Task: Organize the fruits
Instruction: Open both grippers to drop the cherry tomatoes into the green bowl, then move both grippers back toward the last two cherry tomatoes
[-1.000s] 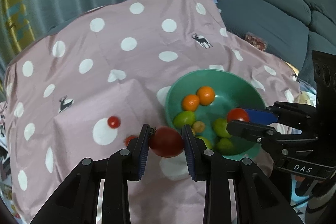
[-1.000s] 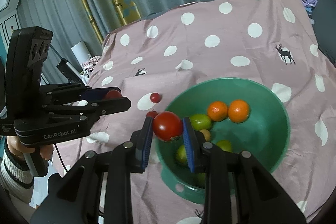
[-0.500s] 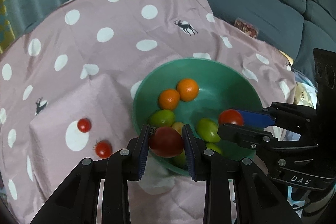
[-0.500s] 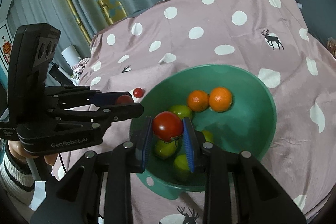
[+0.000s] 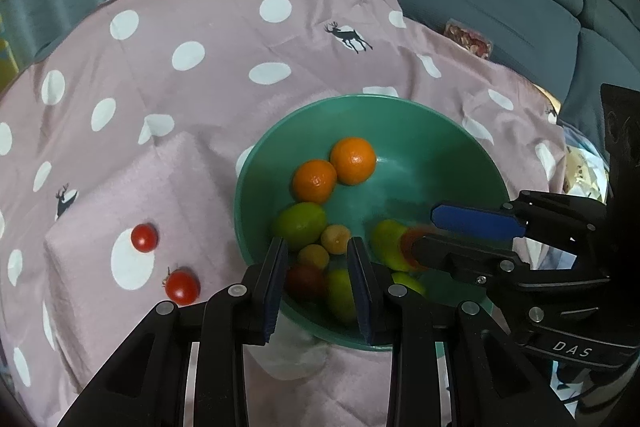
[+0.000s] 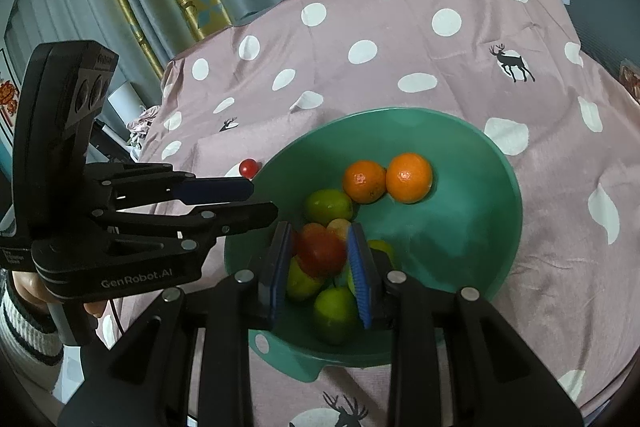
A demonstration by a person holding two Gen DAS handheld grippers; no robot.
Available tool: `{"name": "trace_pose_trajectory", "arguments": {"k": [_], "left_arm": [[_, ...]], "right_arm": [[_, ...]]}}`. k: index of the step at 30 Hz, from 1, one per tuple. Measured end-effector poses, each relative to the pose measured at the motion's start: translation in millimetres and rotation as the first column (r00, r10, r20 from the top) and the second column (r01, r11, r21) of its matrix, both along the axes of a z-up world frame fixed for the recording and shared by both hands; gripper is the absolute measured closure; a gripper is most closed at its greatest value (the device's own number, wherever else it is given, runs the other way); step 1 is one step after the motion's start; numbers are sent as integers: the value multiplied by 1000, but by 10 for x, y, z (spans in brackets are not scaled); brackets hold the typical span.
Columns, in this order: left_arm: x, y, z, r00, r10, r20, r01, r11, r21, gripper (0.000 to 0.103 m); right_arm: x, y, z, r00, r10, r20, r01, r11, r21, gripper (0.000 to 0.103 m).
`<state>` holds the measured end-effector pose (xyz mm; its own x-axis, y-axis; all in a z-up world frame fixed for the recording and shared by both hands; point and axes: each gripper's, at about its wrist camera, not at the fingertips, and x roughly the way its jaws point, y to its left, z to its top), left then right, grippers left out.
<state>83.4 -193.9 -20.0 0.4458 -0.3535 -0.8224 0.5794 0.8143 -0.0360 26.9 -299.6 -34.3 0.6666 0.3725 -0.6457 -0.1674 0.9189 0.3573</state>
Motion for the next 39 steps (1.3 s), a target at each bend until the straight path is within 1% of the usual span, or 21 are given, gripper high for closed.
{"name": "trace_pose_trajectory", "arguments": {"k": [7, 10, 11, 12, 14, 16, 18, 20, 26, 31, 34, 39], "left_arm": [[-4, 33, 12, 1000, 19, 9, -19, 1000, 4, 72], [-11, 67, 30, 999, 31, 14, -31, 999, 7, 70], [-17, 86, 39, 999, 40, 19, -40, 999, 9, 62], [-22, 110, 49, 998, 51, 23, -51, 999, 10, 49], [-33, 155, 67, 997, 67, 29, -67, 998, 6, 39], [-47, 215, 83, 996, 85, 35, -85, 996, 5, 35], [-49, 287, 84, 993, 111, 39, -111, 994, 15, 27], [-54, 362, 82, 989, 139, 44, -140, 990, 19, 22], [-94, 639, 71, 976, 214, 39, -215, 976, 15, 19], [-166, 935, 27, 964, 263, 38, -264, 964, 13, 17], [-210, 1173, -42, 952, 306, 22, -306, 952, 10, 17], [-267, 1620, -197, 919, 393, -20, -393, 920, 2, 17]], "right_arm": [[7, -4, -2, 1000, -9, -3, 9, 1000, -6, 72], [-5, -8, 12, 1000, -19, -5, 19, 1000, -8, 67], [-12, -9, 19, 1000, -20, -4, 20, 1000, -8, 64], [-21, -7, 27, 1000, -22, -3, 22, 1000, -9, 62], [-35, 2, 42, 1000, -25, 1, 25, 1000, -15, 58], [-52, 15, 59, 1000, -26, 5, 26, 1000, -17, 56], [-59, 26, 71, 1000, -27, 8, 27, 999, -21, 52], [-67, 47, 90, 1000, -26, 12, 26, 999, -22, 50], [-123, 150, 187, 1000, -2, 30, 3, 999, -38, 48], [-159, 326, 254, 999, 38, 33, -36, 998, -56, 47], [-173, 482, 280, 996, 81, 31, -79, 994, -73, 47], [-133, 821, 279, 985, 173, 13, -171, 980, -99, 47]]}}
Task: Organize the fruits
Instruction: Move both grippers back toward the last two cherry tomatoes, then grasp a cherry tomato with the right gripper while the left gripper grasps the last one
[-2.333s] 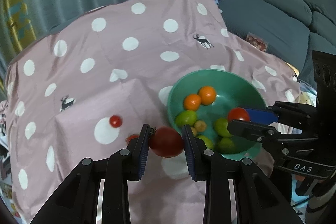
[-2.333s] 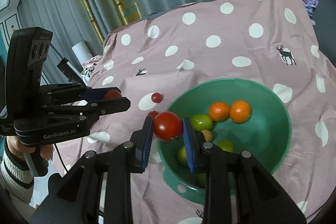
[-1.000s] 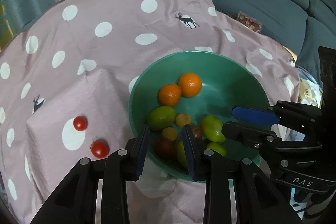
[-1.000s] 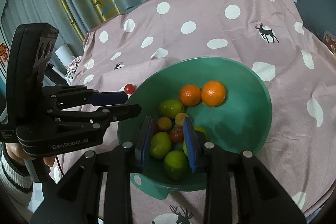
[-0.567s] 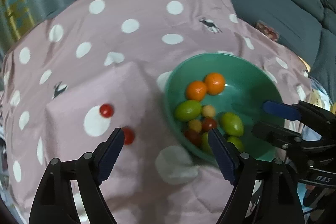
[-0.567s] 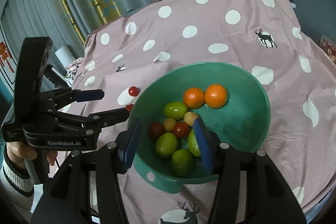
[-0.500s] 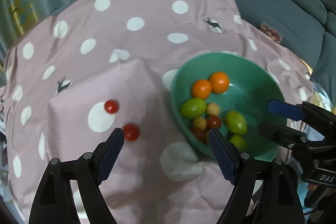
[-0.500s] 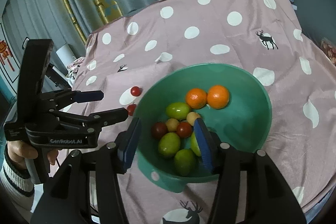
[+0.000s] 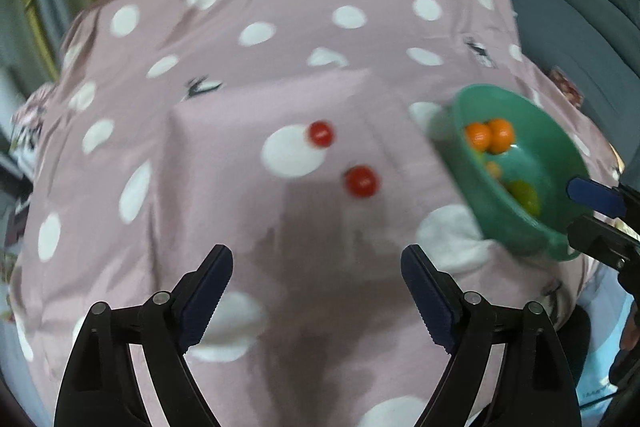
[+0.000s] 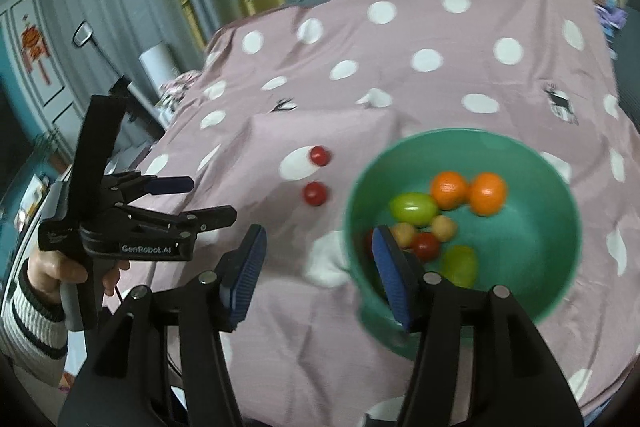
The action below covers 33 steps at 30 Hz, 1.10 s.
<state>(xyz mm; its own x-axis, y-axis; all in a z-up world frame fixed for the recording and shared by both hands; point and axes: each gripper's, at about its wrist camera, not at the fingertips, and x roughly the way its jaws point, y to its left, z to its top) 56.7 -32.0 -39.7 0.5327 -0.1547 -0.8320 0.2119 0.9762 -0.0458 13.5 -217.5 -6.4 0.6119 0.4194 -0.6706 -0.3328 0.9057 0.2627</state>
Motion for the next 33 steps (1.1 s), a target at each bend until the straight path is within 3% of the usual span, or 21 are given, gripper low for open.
{"name": "trace_pose_trajectory", "arguments": {"k": [11, 20, 23, 29, 33], "left_arm": [[-97, 525, -155, 995, 95, -31, -97, 993, -68, 17], [-24, 795, -156, 993, 116, -10, -116, 987, -108, 17], [52, 839, -179, 994, 111, -7, -111, 988, -112, 17], [202, 846, -187, 996, 87, 9, -85, 988, -132, 17], [323, 787, -182, 998, 57, 22, -54, 989, -136, 17]], "right_arm": [[360, 757, -289, 985, 152, -83, -161, 981, -112, 51], [994, 1111, -685, 989, 66, -129, -107, 935, -339, 61], [1145, 1129, -784, 989, 31, -142, -83, 923, -375, 62], [1384, 1136, -872, 985, 14, -172, -82, 916, -393, 71], [1436, 1155, -911, 981, 35, -192, -102, 930, -353, 72]]}}
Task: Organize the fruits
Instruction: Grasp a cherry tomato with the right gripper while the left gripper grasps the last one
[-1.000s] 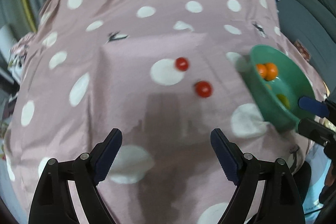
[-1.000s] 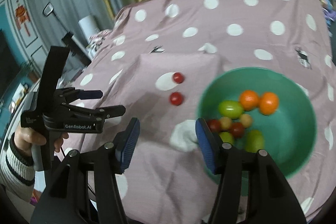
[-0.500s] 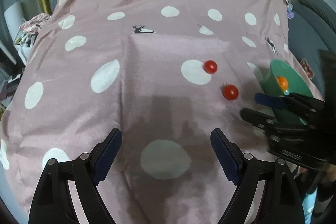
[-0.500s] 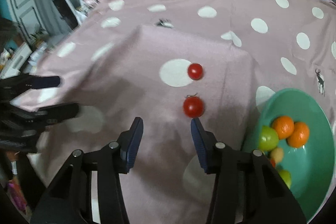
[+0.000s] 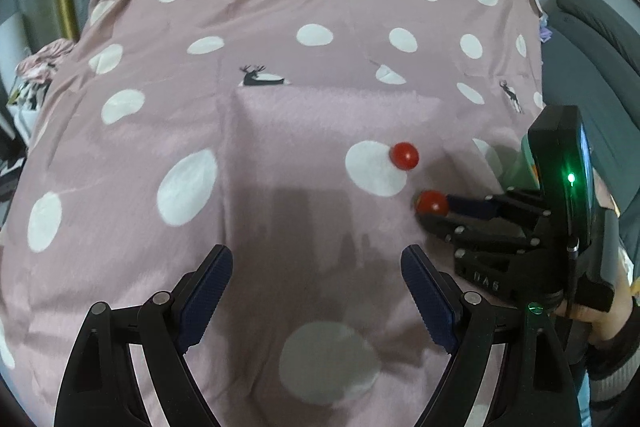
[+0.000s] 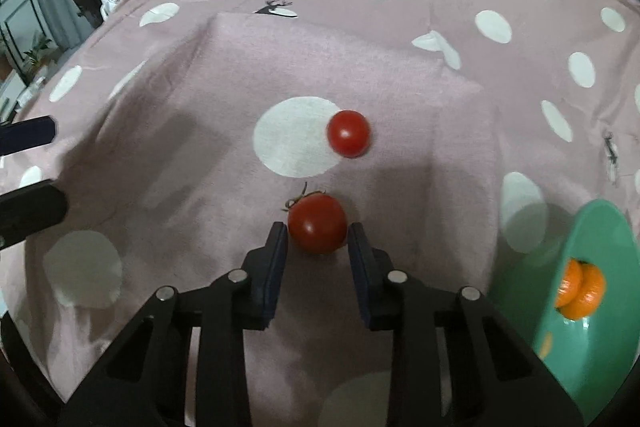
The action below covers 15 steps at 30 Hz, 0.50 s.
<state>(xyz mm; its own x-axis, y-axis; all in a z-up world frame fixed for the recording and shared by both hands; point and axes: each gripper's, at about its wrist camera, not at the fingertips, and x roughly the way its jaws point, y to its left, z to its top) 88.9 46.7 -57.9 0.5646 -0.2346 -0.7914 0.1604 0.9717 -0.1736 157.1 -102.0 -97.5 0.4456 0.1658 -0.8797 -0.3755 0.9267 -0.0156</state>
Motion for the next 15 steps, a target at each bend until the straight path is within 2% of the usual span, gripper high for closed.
{"name": "trace_pose_trajectory", "arguments": {"k": [10, 15], "left_arm": [[189, -83, -31, 1000, -21, -15, 22, 1000, 7, 17], [331, -175, -37, 999, -44, -16, 44, 999, 1, 17]], "right_arm": [[115, 35, -61, 1000, 10, -22, -9, 998, 69, 70], [101, 30, -31, 1000, 29, -4, -28, 992, 119, 73]]}}
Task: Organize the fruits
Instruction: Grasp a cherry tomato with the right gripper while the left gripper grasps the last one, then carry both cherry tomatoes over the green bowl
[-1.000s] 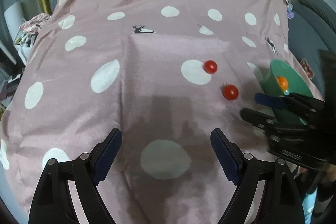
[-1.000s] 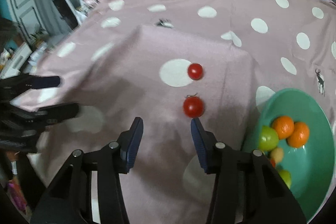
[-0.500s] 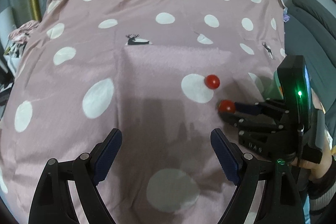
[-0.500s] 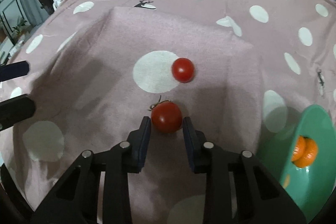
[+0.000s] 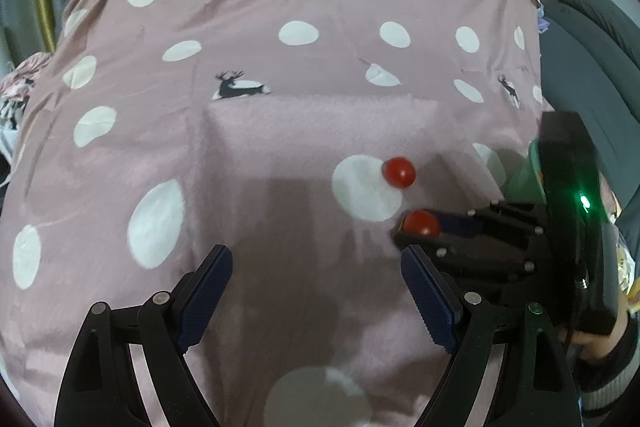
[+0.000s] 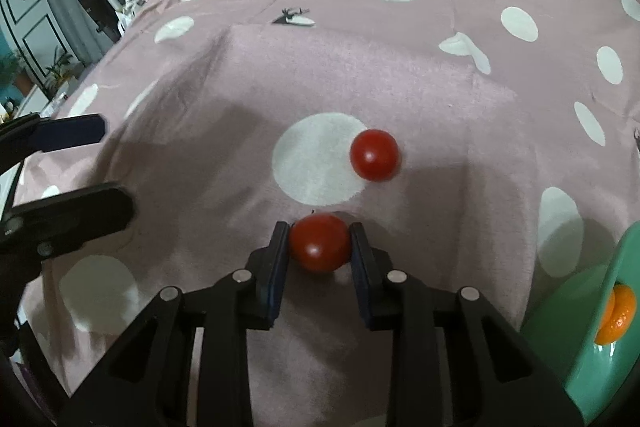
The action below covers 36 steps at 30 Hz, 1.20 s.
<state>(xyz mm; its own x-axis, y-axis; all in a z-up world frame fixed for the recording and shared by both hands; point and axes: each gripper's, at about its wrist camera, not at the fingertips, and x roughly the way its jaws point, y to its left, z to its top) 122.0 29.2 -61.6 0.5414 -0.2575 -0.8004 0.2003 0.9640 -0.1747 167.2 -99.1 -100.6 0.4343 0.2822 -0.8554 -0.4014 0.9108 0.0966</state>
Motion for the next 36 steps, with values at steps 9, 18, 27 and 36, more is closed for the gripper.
{"name": "trace_pose_trajectory", "arguments": {"k": [9, 18, 27, 36], "left_arm": [[479, -510, -111, 993, -118, -28, 117, 992, -43, 17], [818, -886, -388, 988, -137, -74, 138, 990, 9, 33], [890, -952, -452, 989, -132, -58, 136, 989, 62, 73], [391, -672, -85, 994, -105, -6, 105, 994, 29, 73]], "right_arm": [[-654, -239, 321, 999, 37, 16, -40, 983, 180, 73], [-940, -454, 392, 998, 49, 35, -57, 966, 252, 73], [-955, -499, 453, 997, 55, 61, -71, 950, 303, 73], [-986, -564, 509, 997, 27, 78, -49, 954, 294, 73]]}}
